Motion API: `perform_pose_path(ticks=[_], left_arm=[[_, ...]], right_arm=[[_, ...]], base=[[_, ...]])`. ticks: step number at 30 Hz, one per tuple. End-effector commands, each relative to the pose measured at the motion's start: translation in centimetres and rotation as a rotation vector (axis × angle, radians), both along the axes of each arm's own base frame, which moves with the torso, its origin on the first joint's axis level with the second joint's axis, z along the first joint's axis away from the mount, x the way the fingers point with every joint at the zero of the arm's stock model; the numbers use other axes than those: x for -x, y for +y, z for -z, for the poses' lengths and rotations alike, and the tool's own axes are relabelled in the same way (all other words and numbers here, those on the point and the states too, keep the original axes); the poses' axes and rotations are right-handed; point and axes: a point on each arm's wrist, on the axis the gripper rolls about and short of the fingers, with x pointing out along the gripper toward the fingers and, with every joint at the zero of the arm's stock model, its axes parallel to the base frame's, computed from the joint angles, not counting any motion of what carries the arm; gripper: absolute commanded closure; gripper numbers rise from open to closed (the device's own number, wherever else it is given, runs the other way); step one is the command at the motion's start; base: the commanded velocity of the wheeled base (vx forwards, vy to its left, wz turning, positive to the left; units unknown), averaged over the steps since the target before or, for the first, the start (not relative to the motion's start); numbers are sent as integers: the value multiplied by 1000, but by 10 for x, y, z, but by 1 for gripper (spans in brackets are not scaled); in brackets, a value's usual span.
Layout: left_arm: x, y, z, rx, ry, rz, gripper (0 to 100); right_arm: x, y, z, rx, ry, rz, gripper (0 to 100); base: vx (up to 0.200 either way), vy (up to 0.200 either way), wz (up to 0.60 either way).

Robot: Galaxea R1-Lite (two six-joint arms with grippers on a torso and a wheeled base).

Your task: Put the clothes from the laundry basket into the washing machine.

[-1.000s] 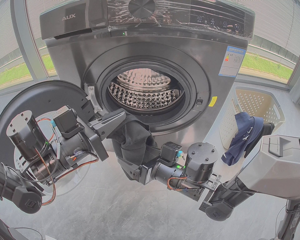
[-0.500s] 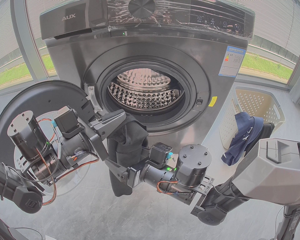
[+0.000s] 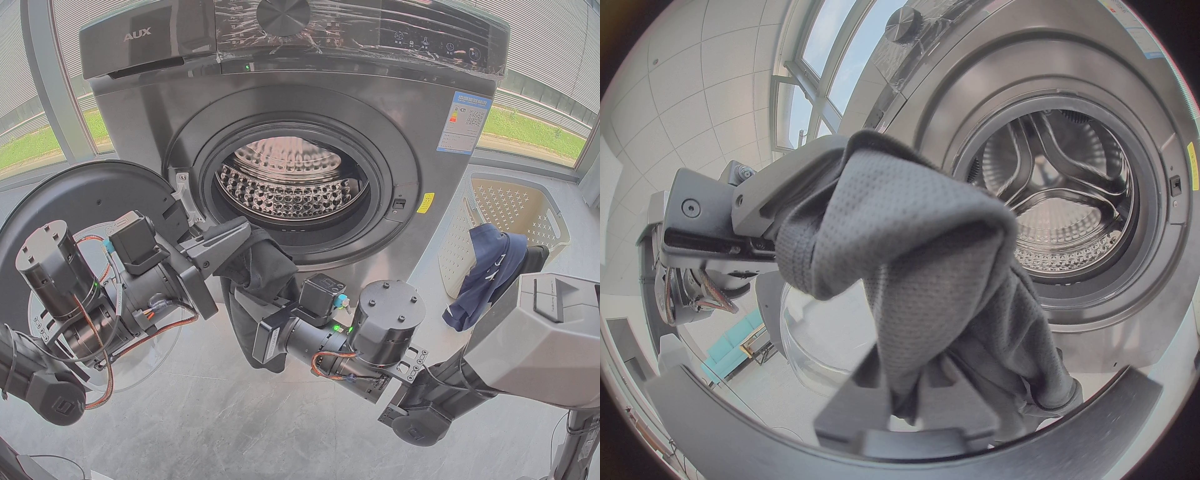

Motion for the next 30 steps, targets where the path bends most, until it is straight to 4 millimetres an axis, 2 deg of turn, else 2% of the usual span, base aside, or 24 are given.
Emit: perform_pose_path(ticks=[1,3,10,11,16,23,30], left_arm=[[-1,0,1,-1,4,-2,100],[-1,1,1,-2,5,-3,100],[-4,5,0,17,18,-28,100],[-5,5,-1,24,23,-26,0],[-7,5,-4,80,68,-29,0],[-12,8,0,79,86,-53,0],[-11,8,3,73,98,-50,0]], right_arm=[[1,-4,-1,1,4,21,100],[2,-7,-3,3,4,27,100],[26,-42,-25,19,6,41,100],[29,-46,-28,16,4,41,100],[44,-70,-46,19,-24,53,100],[40,-100,-68,25,-47,121,100],[31,-101,-81,-4,-73,147,100]], base=[[0,0,0],[0,0,0],[0,0,0],[0,0,0],[0,0,0],[0,0,0],[0,0,0]])
